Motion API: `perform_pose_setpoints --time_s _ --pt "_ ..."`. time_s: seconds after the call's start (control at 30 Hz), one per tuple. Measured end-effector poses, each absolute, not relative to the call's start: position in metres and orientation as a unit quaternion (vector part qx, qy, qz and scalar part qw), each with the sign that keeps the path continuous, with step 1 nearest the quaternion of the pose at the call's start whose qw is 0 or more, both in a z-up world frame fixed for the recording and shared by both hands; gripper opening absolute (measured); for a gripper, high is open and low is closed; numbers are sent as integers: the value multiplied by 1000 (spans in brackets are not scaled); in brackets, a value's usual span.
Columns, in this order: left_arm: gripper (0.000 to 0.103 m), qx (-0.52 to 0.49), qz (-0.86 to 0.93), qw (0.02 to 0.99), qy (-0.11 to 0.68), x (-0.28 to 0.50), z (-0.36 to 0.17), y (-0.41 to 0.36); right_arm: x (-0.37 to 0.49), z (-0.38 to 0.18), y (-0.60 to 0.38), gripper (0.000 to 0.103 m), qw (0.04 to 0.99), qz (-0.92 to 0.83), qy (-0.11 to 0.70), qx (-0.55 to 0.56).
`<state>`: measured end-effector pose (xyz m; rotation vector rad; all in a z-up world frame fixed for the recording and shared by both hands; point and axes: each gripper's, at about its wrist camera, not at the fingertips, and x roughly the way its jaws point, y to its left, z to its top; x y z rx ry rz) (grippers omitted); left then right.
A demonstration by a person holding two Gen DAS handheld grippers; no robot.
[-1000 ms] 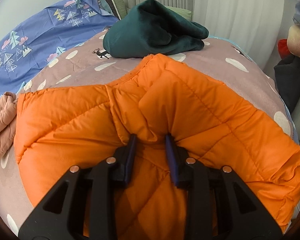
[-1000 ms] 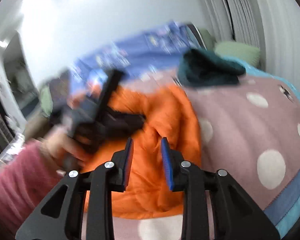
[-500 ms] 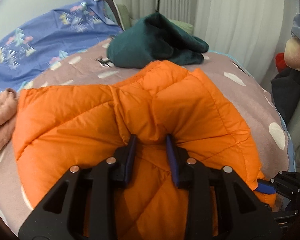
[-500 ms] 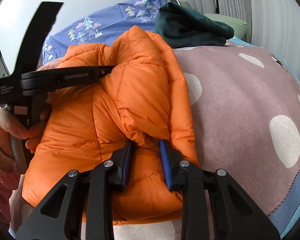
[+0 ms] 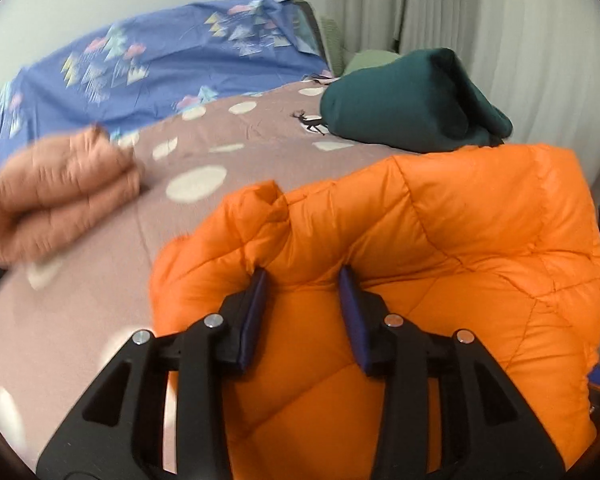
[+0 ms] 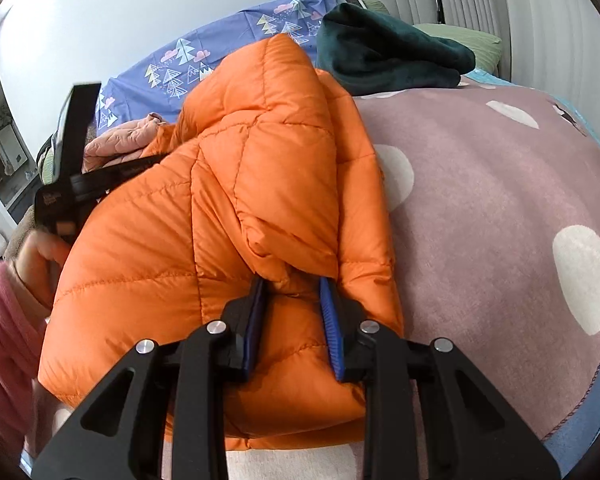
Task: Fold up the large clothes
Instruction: 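Grasp the folded jacket with both grippers and press it together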
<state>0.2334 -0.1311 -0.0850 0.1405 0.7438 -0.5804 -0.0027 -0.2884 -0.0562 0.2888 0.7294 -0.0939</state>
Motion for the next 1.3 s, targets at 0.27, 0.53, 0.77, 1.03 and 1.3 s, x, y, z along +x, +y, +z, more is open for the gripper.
perform_pose_setpoints --time_s 0.27,0.53,0.77,1.03,1.3 --pt "43 138 -253 880 378 230 -59 -145 -2 -56 -287 27 923 -45 359 129" --pt "66 245 -363 856 274 167 10 -252 -1 -56 -288 29 922 -38 360 134" --pt "69 274 -268 828 409 244 -82 -294 0 -55 -289 29 926 -48 353 128" --pt "69 247 -274 836 406 240 -80 -281 2 -57 -290 29 926 -45 355 121" --pt "52 190 -294 866 358 219 -5 -226 1 -57 -294 30 926 -29 351 134"
